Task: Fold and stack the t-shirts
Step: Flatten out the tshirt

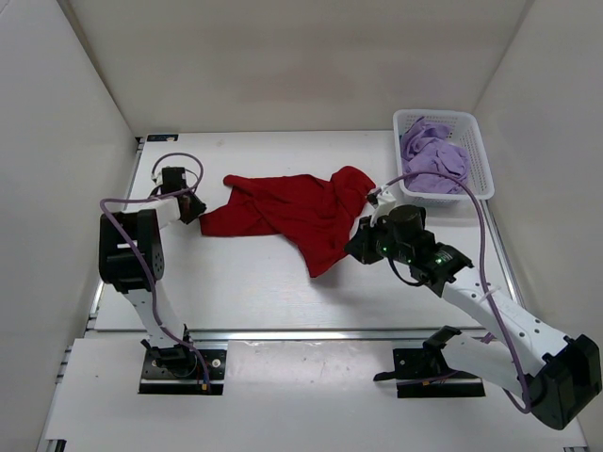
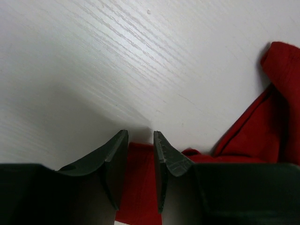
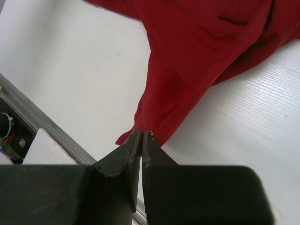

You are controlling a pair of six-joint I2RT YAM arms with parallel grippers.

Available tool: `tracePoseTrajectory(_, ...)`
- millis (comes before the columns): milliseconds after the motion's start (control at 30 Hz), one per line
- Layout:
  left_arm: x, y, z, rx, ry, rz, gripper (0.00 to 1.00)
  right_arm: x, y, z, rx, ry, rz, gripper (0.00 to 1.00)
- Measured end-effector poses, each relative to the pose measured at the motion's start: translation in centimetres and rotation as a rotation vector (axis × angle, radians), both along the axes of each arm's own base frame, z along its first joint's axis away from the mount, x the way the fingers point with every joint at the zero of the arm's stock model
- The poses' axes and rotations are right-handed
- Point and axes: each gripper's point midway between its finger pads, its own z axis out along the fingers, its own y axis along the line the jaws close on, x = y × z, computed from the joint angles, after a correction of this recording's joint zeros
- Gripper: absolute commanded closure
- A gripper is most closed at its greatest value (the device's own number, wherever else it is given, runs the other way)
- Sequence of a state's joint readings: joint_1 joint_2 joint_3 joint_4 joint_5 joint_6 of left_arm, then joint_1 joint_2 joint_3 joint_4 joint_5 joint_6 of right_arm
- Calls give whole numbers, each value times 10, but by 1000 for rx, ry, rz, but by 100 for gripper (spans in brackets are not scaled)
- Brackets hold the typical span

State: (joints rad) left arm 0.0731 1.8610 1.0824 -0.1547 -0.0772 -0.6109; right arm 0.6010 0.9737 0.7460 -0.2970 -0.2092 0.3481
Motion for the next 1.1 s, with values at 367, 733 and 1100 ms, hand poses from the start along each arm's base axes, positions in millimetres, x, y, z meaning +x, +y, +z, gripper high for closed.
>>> tracePoseTrajectory(367, -6, -3, -2, 27, 30, -15, 87, -1, -1, 15, 32, -49, 9, 100)
tracePoseTrajectory(733, -10, -7, -1, 9, 18, -40, 100, 2, -9, 24, 43, -71, -19, 100)
tracePoseTrajectory(1100, -17, -61, 176, -81, -431, -194, 100, 25, -35, 104, 30, -206, -155, 100)
